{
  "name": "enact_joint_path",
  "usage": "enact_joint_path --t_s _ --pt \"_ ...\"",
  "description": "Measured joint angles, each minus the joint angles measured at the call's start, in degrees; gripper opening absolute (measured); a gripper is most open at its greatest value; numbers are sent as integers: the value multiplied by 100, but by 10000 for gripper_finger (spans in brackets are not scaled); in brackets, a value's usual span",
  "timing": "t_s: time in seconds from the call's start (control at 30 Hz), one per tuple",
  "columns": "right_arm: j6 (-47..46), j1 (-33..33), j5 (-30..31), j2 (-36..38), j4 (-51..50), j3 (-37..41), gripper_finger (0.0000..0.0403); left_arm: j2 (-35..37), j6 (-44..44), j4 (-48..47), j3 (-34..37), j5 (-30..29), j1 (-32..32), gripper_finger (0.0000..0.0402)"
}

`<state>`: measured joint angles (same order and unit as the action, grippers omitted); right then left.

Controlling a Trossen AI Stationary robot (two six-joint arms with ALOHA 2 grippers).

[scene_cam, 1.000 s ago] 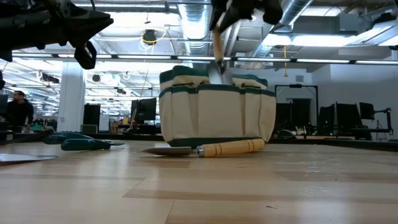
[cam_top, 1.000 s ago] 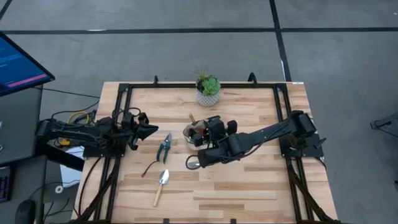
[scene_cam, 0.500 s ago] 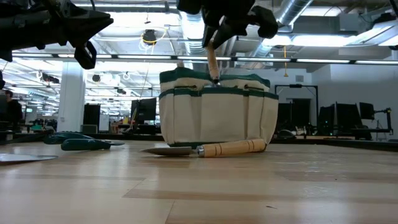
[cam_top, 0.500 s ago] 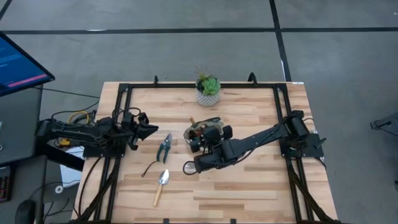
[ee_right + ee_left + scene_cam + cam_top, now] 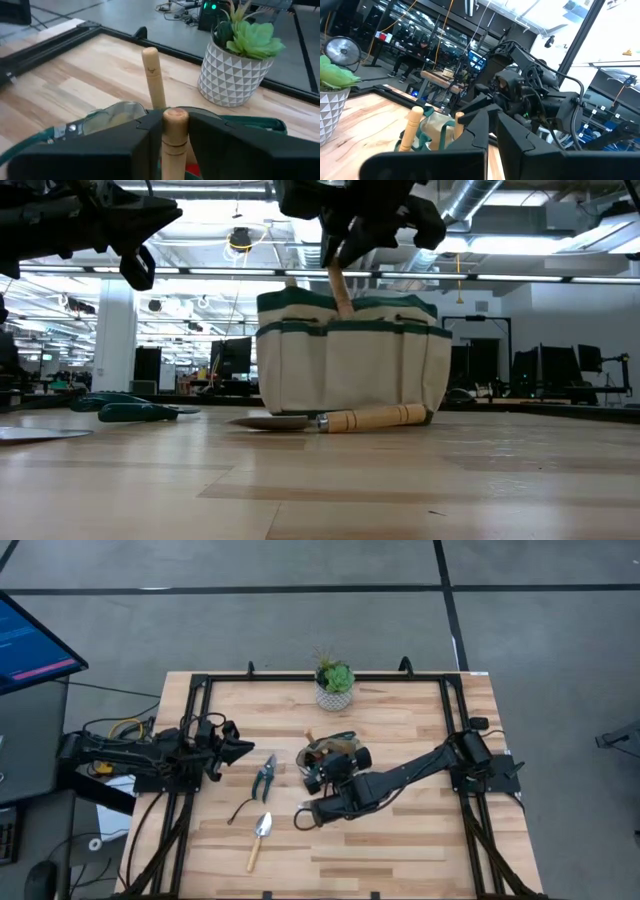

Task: Pick & Place Garden tools in Gardening bag
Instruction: Put the right trowel into the gardening bag

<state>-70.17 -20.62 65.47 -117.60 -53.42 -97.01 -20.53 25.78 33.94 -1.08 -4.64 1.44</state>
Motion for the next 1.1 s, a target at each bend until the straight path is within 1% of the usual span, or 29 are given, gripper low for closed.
enact_joint_path --t_s 0.27,0.4,0.57,0.67,0.77,0.87,0.9,0.97,1.03,1.1 --pt "644 -6 -557 98 -71 5 179 1 0 7 0 1 0 8" --pt "778 -35 -812 188 -129 -13 210 0 0 6 0 1 1 8" --pt "894 -160 -886 353 -721 -235 224 1 0 6 0 1 0 8" --pt "1063 -243 -901 435 -1072 -423 224 -1 2 6 0 0 -1 8" --pt "1082 -378 -1024 537 -1699 -563 222 1 2 10 0 0 -1 8" --pt "1210 -521 -1123 627 -1817 -684 221 1 1 11 0 0 1 8" --pt "1440 -577 -1287 657 -1806 -714 221 0 0 12 0 0 -1 8" --pt "2116 -648 -1781 696 -1357 -770 223 0 1 14 0 0 0 8" --pt "2907 -708 -2591 694 -828 -766 223 -1 0 23 0 0 -1 8" --pt "3509 -711 -3468 668 -273 -761 222 0 0 31 0 0 -1 8"
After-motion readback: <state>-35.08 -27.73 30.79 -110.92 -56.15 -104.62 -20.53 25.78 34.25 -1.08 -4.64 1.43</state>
